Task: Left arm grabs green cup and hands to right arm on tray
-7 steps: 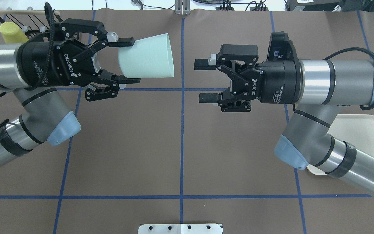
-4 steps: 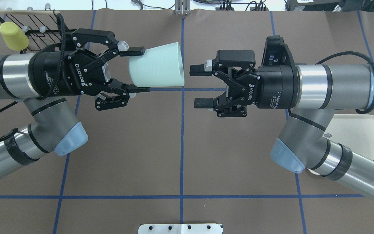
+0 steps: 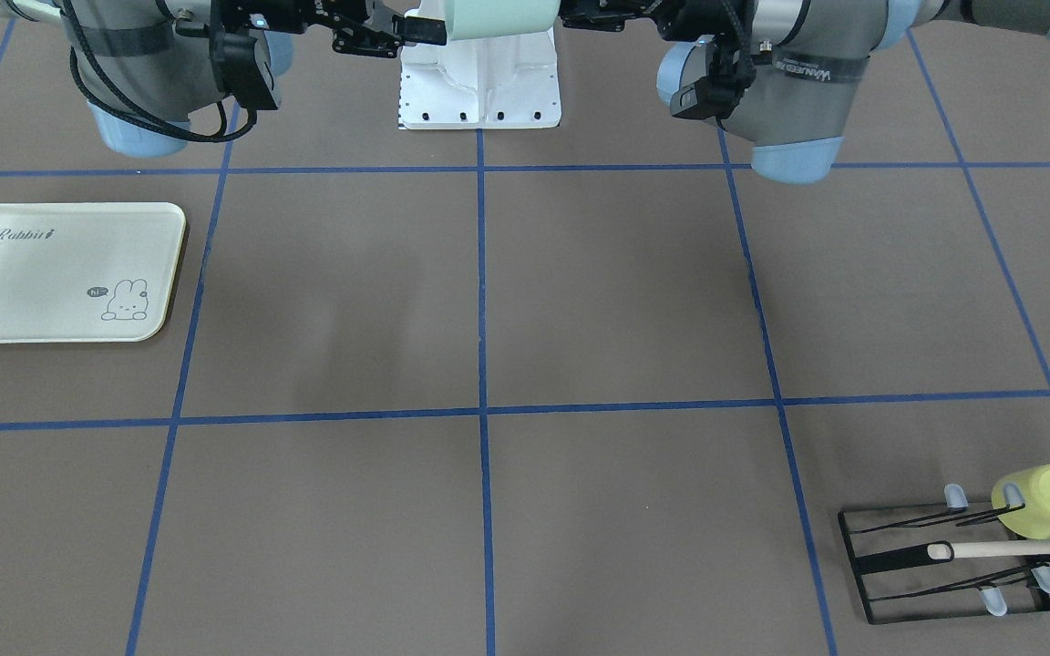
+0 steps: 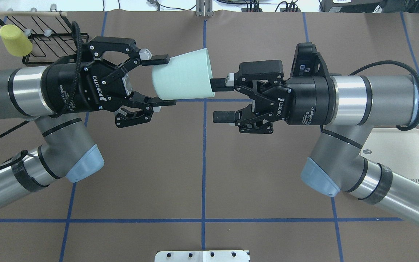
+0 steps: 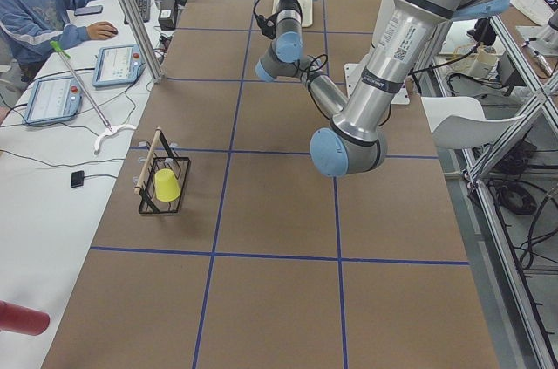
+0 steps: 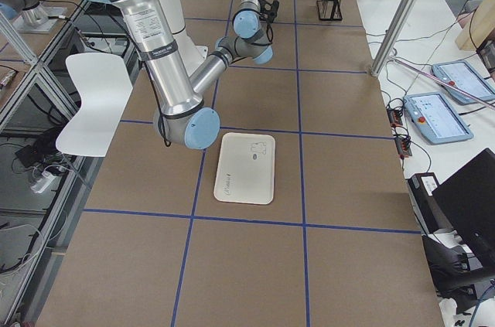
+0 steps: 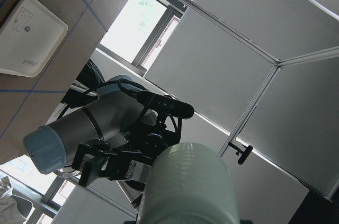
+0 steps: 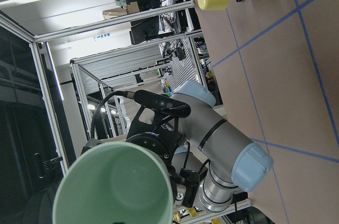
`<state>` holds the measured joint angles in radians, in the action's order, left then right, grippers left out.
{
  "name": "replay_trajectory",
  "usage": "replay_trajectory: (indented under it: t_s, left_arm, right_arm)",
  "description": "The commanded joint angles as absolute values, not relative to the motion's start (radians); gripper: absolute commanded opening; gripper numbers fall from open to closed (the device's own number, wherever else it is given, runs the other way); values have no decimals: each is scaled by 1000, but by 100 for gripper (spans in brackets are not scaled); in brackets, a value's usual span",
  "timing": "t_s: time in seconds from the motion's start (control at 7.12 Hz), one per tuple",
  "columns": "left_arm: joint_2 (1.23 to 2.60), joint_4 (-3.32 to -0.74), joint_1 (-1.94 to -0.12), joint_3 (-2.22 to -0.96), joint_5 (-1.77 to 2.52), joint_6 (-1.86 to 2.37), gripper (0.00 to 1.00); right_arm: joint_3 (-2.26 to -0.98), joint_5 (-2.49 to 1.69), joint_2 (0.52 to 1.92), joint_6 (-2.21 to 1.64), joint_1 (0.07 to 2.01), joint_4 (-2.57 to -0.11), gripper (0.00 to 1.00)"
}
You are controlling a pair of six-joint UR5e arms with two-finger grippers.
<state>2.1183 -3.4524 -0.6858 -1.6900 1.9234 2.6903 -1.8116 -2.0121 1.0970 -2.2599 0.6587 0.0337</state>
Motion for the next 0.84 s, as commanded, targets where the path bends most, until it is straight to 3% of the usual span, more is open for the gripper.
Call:
replay_trajectory:
  t_s: [0.0,0.28,0.7]
  left_arm:
    - [2120,-3456,-667,-1692,1893,2691,14]
    - [2120,-3455,-666,-1687,1893,2689,14]
    - [2120,-3450,-664,-1684,1891,2688,18]
  right_arm:
    - [-1812,-2005,1097,-2260,658,48,59]
    - [-1812,-2003,1097,-2260,658,54,48]
    - [-1812,-1991,1101,-2261,658,80,44]
